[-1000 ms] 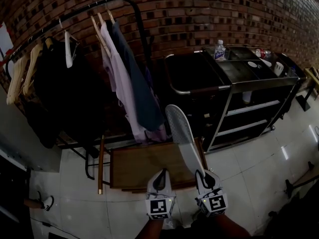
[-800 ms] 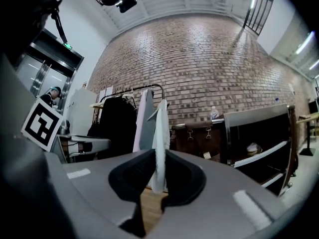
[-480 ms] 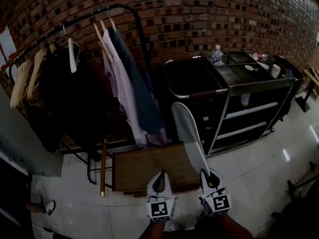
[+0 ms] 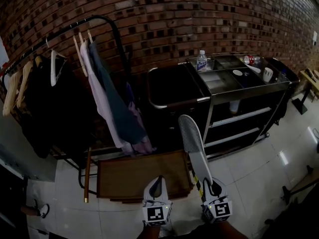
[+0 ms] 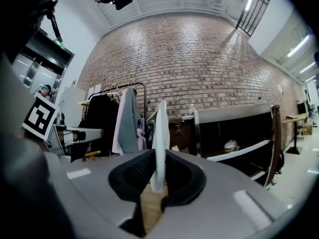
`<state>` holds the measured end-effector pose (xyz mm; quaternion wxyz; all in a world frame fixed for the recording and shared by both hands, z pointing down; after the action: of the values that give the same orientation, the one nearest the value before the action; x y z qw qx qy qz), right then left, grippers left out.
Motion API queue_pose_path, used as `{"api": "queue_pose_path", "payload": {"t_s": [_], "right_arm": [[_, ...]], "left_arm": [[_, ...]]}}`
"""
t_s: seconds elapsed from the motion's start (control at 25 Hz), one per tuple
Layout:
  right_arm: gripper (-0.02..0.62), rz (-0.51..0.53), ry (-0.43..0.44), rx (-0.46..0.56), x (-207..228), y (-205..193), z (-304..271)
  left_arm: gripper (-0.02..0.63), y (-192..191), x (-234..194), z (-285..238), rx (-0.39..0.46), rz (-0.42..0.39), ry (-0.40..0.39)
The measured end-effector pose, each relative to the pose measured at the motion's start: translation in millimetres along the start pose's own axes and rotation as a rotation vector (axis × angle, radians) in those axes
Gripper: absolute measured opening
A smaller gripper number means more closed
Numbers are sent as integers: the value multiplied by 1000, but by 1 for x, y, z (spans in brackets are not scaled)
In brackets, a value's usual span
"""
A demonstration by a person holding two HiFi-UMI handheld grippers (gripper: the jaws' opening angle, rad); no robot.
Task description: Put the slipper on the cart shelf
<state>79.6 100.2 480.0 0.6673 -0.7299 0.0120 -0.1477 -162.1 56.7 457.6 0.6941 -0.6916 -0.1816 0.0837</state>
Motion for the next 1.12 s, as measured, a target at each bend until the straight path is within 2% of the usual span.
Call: {"api": "queue_pose_path", "payload": {"t_s": [0.12,0.32,0.56,0.8,1.12], "right_arm": [[46,-18,-51,-42,55,-8,9],[46,-23,-121,-85,134,5,6],[46,-11,-116,-175,211,2,-4],[46,-26,-85,-204,265,5,-40],[46,-122,-80,-203,297,15,-118]], "left_arm": [[17,8,27,-27,13,11,9],[17,13,78,-72,16,22,0],[17,16,126,-126,18,24,12],[17,17,157,-164,-10,18,52],[17,15,177,-194,-61,-11,67]]}}
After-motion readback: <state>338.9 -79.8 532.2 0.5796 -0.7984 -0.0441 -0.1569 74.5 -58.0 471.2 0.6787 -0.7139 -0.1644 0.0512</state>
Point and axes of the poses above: the fingertips, and each gripper's own axes: z backward along the fingers, x to its right, y out of its top, the point moved 10 cm from there along z, backward along the fingers, and after that the axes turned 9 degrees about -z, right-handed, at the moved point
